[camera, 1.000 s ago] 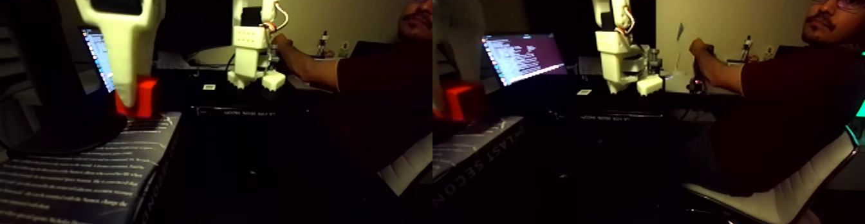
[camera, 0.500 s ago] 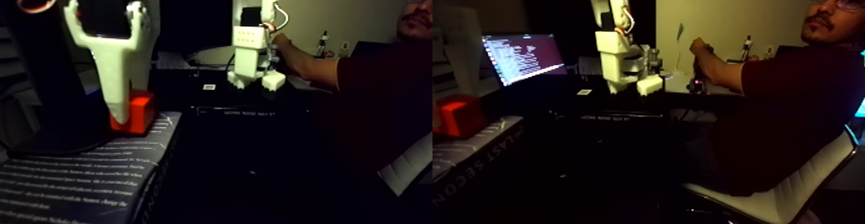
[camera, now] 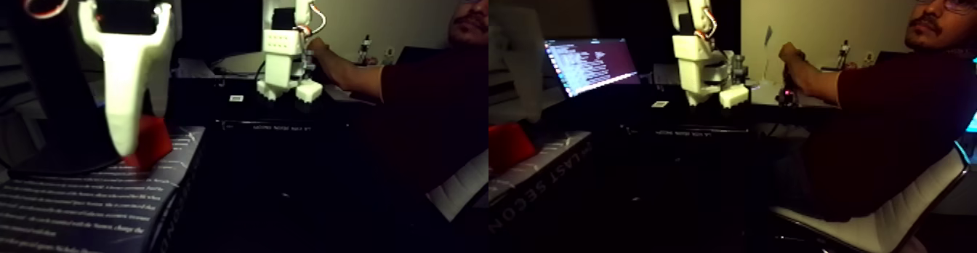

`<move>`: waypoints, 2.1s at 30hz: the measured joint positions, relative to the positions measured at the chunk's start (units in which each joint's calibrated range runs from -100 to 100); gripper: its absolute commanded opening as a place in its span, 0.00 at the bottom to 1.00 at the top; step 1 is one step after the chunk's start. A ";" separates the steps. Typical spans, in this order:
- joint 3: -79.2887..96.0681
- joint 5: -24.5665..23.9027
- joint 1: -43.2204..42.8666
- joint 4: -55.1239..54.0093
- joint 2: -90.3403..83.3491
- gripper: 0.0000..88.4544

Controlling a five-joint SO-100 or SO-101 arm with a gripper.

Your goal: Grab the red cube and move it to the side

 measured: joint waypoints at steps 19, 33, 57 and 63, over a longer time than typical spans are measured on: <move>0.00 5.56 -3.32 18.60 -10.35 0.40; 18.97 8.76 -22.70 29.29 -37.44 0.35; 74.50 -17.09 -41.85 -1.47 -99.37 0.01; 81.40 -26.17 -41.78 -3.26 -108.46 0.01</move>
